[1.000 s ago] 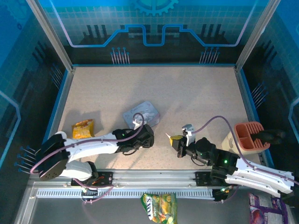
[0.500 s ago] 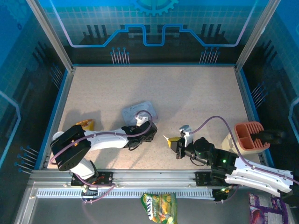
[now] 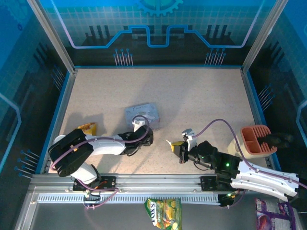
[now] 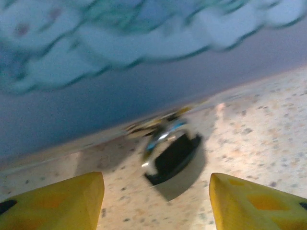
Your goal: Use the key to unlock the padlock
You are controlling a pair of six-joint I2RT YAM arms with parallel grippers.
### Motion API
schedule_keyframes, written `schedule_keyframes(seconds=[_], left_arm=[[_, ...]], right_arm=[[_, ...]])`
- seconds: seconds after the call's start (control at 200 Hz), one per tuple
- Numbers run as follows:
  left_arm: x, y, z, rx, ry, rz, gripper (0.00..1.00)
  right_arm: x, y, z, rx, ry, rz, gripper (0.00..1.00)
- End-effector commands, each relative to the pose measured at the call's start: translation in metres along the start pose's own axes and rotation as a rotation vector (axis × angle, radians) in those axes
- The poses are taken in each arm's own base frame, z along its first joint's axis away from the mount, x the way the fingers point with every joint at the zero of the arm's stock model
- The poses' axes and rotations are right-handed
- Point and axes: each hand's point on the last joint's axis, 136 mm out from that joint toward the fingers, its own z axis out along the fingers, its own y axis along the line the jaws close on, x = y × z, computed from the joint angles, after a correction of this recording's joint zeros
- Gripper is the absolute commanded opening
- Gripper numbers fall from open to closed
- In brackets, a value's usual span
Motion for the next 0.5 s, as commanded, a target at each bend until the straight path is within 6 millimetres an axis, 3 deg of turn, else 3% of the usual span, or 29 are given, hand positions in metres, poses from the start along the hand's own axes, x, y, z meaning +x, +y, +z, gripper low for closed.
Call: schedule_keyframes(seconds=[0.0, 0.285, 0.495], left_arm=[[-0.014, -0.014, -0.004, 0.101, -0.066, -0.089, 0.60], [-0.005, -0.012, 0.011, 0.150, -0.046, -0.150, 0.54], [-0.007, -0.011, 0.018, 0.179, -0.051, -0.177, 0.40]], right_arm=[[-0.003, 0.004, 0.001, -0.025, -0.021, 0.029, 0.00], [-0.002, 0.007, 0.001, -0.036, -0.016, 0.033, 0.00], [0.004, 0.006, 0.004, -0.035, 0.007, 0.058, 0.00]])
